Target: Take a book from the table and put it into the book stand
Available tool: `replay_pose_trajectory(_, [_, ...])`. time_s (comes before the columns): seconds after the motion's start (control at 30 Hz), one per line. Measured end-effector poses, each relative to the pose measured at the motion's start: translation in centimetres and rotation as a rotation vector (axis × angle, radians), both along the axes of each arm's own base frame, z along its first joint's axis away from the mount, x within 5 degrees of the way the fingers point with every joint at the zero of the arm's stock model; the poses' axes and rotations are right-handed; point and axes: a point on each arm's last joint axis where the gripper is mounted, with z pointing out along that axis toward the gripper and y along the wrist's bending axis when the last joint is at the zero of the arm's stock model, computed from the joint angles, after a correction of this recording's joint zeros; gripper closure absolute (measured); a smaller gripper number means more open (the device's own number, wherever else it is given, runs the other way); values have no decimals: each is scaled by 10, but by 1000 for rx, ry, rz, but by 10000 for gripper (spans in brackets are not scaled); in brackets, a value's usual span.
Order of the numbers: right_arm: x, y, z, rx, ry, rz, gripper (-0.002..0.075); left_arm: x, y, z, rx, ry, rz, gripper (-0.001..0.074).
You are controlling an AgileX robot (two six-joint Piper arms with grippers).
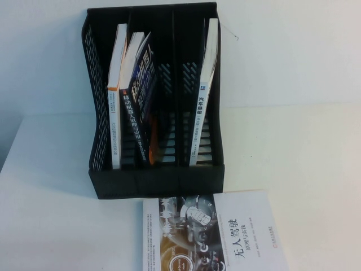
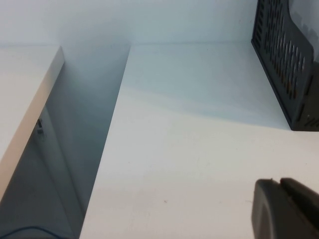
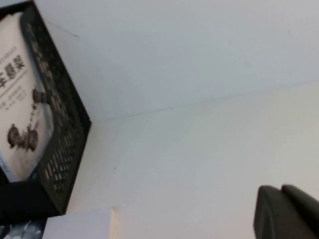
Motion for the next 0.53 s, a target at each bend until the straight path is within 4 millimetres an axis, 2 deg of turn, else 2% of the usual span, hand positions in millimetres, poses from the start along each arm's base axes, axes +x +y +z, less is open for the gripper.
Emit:
replay_pose_trajectory(0.2, [1,3,13,-233,-167,77,726,0,0,0,0,0,0,738])
replay_pose_trajectory(0.33, [-4,1,16,-279,-252,40,727,0,0,0,0,0,0,738])
replay_pose_trajectory(0.43, [-6,-1,6,-249,-302,-20,727,0,0,0,0,0,0,738])
replay_pose_trajectory(0.53, [2,-3,-15,-163,-286,-84,726,0,0,0,0,2,0,738])
